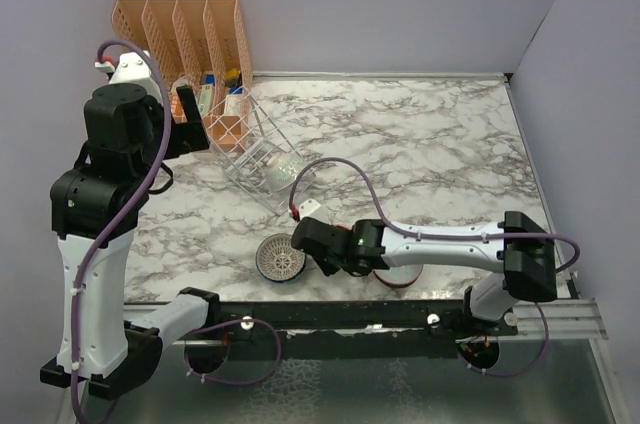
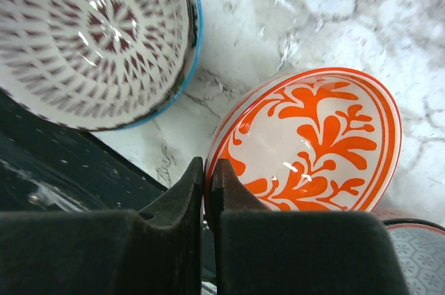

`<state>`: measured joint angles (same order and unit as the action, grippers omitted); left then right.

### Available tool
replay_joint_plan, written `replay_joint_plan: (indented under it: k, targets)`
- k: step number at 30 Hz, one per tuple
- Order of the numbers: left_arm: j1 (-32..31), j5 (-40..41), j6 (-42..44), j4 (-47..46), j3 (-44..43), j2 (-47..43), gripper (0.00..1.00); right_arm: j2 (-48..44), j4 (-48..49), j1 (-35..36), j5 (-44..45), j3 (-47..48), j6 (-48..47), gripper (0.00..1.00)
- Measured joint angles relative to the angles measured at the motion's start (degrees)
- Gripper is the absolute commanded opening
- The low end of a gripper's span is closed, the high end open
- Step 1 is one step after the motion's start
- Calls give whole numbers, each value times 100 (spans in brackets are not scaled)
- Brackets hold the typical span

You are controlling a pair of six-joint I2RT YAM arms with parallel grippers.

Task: Load the bowls into the dish rack

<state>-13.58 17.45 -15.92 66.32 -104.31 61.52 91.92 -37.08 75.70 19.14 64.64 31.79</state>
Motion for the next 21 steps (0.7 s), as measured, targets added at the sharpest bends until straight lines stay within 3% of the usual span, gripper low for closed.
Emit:
replay_joint_plan:
  k: [6,10,13,16,21]
  targets:
    - [0,-13,0,24,-321,33,99,-46,-339,-166,197,1134,133,1]
    - [0,-70,2,96,-614,136,99,-321,258,-763,-55,1587,280,1]
    - [0,-144,24,155,-837,199,99,-533,1093,-1429,-496,1537,527,1]
    - [0,-184,68,181,-975,201,99,-601,2562,-2100,-979,1226,929,1]
    - [0,-227,184,236,-1130,186,99,-361,4544,-2288,-1488,787,1626,1]
